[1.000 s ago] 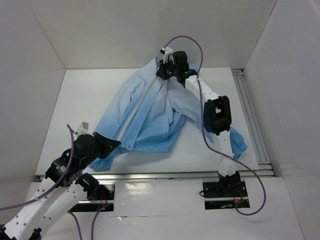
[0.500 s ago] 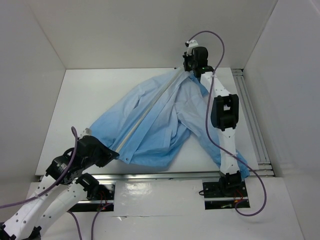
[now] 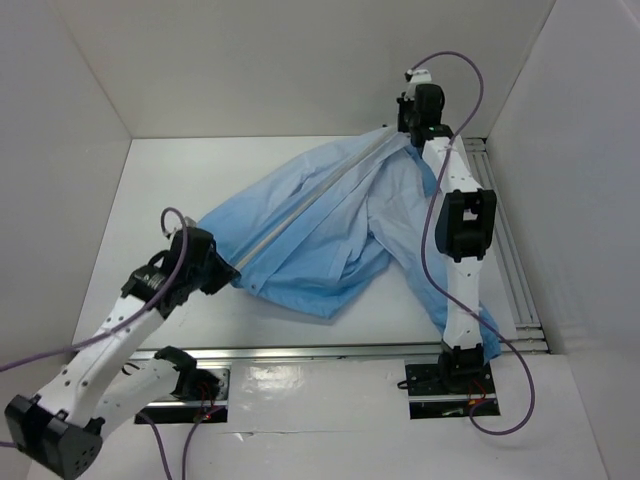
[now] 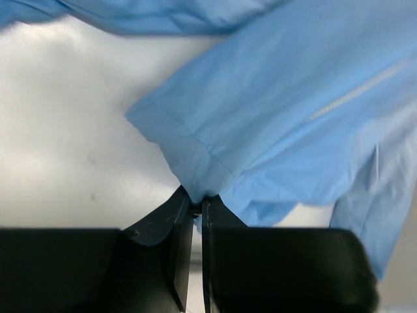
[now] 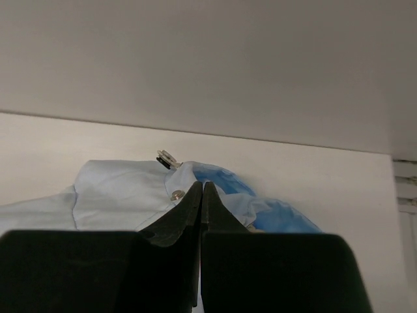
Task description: Zip up the jacket
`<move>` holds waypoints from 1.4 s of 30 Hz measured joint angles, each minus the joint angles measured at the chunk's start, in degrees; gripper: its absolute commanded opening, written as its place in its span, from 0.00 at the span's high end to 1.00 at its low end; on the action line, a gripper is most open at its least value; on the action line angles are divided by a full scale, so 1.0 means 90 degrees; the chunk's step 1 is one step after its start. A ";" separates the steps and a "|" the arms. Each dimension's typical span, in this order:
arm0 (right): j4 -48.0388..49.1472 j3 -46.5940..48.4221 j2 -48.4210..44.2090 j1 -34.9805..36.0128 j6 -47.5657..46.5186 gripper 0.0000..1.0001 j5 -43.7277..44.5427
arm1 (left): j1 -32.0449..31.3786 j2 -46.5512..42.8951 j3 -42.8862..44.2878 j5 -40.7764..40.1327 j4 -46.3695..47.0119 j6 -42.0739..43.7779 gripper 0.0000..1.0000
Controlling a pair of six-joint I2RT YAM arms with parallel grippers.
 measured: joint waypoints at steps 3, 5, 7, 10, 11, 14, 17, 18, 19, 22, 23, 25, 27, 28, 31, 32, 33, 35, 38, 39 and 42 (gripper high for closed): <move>-0.0034 -0.0063 -0.0226 -0.0202 0.0005 1.00 0.0197 | 0.0906 0.0877 0.0374 0.0260 0.0503 0.0646 1.00; -0.0066 -0.0136 -0.0423 -0.0340 0.0070 1.00 0.0216 | 0.1598 0.1287 0.0709 0.0491 0.0911 0.1037 1.00; -0.0100 -0.0301 -0.0658 -0.0447 0.0153 1.00 0.0202 | 0.2259 0.1632 0.1088 0.0906 0.1234 0.1316 1.00; -0.0092 -0.0648 -0.1005 -0.0510 0.0255 1.00 0.0107 | 0.3028 0.2174 0.1639 0.1341 0.1630 0.1651 1.00; -0.0080 -0.0809 -0.1127 -0.0510 0.0274 1.00 0.0075 | 0.3232 0.2336 0.1787 0.1445 0.1729 0.1775 1.00; -0.0022 -0.1600 -0.1630 -0.0488 0.0328 1.00 0.0019 | 0.3696 0.2744 0.2234 0.1659 0.1753 0.1977 1.00; 0.0036 -0.2747 -0.2314 -0.0408 0.0381 1.00 0.0092 | 0.3997 0.2934 0.2616 0.1668 0.1729 0.2195 1.00; 0.0044 -0.3194 -0.2603 -0.0359 0.0410 1.00 0.0134 | 0.4092 0.2943 0.2705 0.1659 0.1724 0.2307 0.94; 0.0051 -0.3623 -0.2866 -0.0301 0.0447 1.00 0.0177 | 0.4177 0.2943 0.2786 0.1659 0.1722 0.2448 0.76; 0.0010 -0.4823 -0.3674 -0.0134 0.0670 0.49 0.0386 | 0.4330 0.3043 0.3026 0.1678 0.1732 0.2839 0.14; -0.0019 -0.5078 -0.3859 -0.0104 0.0792 0.46 0.0505 | 0.4357 0.3094 0.3096 0.1710 0.1741 0.2939 0.01; -0.0172 -0.5396 -0.4129 -0.0092 0.0971 0.34 0.0840 | 0.4367 0.3135 0.3152 0.1778 0.1773 0.3060 0.00; -0.0260 -0.5685 -0.4422 -0.0102 0.1207 0.07 0.1190 | 0.4248 0.3123 0.3157 0.1812 0.1763 0.3155 0.00; -0.0245 -0.5884 -0.4626 -0.0100 0.1343 0.00 0.1387 | 0.4129 0.3096 0.3157 0.1809 0.1763 0.3237 0.00; -0.0379 -0.6411 -0.5472 -0.0100 0.1700 0.00 0.1821 | 0.3623 0.2905 0.3106 0.1809 0.1775 0.3342 0.00; -0.0503 -0.6436 -0.5697 -0.0100 0.1819 0.00 0.1889 | 0.3456 0.2778 0.3050 0.1821 0.1775 0.3410 0.00; -0.0576 -0.6428 -0.5952 -0.0100 0.1919 0.00 0.1936 | 0.3288 0.2645 0.2977 0.1860 0.1775 0.3441 0.00; -0.0724 -0.6353 -0.6295 -0.0070 0.2072 0.00 0.1991 | 0.2948 0.2344 0.2820 0.1931 0.1763 0.3492 0.00; -0.1066 -0.6232 -0.6540 0.0170 0.2307 0.00 0.2276 | 0.2538 0.1824 0.2426 0.2147 0.1795 0.3609 0.00; -0.1185 -0.6244 -0.6557 0.0299 0.2373 0.00 0.2373 | 0.2421 0.1627 0.2229 0.2249 0.1817 0.3648 0.00; -0.1513 -0.6465 -0.6560 0.0682 0.2528 0.00 0.2652 | 0.2142 0.1049 0.1659 0.2480 0.1768 0.3779 0.00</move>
